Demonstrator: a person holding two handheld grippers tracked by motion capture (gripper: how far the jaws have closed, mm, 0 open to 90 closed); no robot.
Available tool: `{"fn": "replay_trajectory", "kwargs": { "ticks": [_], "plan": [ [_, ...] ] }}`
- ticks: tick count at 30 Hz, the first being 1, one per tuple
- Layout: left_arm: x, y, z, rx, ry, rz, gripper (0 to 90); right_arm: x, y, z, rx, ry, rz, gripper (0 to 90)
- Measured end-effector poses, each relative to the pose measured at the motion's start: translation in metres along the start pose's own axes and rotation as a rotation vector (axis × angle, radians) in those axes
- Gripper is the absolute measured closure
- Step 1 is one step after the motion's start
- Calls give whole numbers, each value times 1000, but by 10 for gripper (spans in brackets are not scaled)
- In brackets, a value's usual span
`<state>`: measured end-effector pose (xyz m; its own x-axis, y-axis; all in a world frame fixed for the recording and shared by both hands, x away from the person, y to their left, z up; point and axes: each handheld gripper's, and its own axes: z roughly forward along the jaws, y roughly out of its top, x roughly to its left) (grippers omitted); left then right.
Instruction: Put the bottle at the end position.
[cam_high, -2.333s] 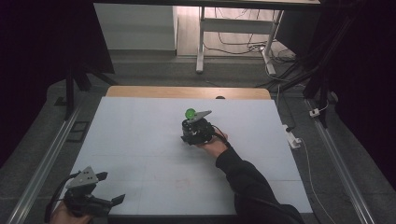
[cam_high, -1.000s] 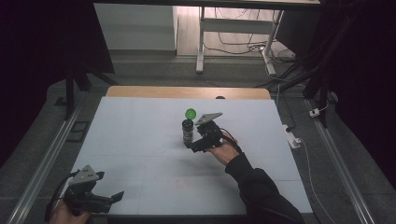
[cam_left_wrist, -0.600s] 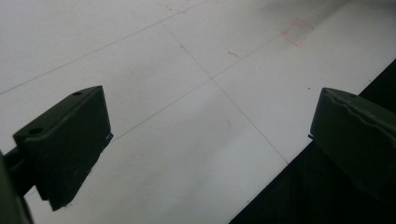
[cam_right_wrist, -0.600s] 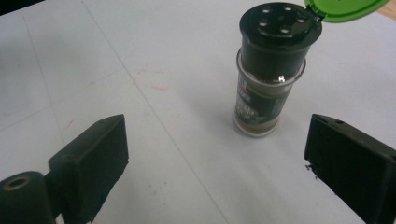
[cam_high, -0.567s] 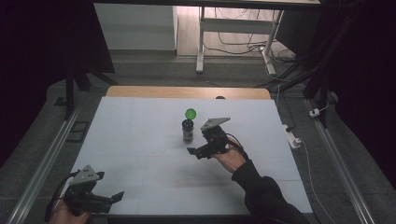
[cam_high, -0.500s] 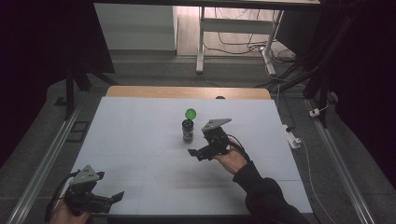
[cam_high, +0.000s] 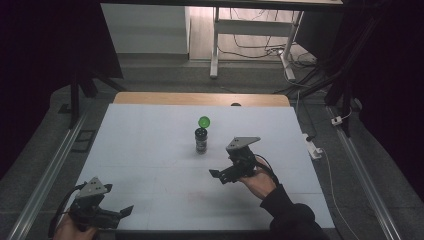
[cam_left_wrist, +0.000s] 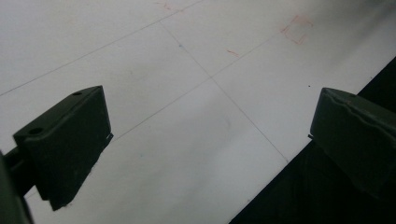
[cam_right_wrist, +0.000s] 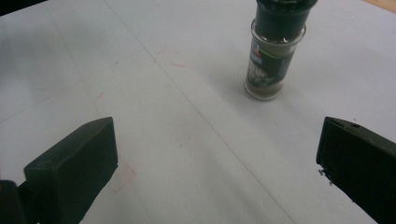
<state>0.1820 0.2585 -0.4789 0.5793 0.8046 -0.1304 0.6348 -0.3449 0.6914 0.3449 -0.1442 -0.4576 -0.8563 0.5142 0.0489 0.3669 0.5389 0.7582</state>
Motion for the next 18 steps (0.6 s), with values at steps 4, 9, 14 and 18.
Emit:
{"fn": "replay_trajectory", "kwargs": {
  "ticks": [4, 9, 14, 18],
  "plan": [
    [0, 0, 0, 1, -1, 2, 0, 3, -6, -11, 2, -19, 4, 0],
    [0, 0, 0, -2, -2, 2, 0, 7, -15, -24, 3, -25, 1, 0],
    [0, 0, 0, 0, -2, 3, 0, 9, -25, -39, 0, -50, 9, 0],
    [0, 0, 0, 0, -2, 3, 0, 11, -32, -52, -10, -77, 21, 0]
  ]
}}
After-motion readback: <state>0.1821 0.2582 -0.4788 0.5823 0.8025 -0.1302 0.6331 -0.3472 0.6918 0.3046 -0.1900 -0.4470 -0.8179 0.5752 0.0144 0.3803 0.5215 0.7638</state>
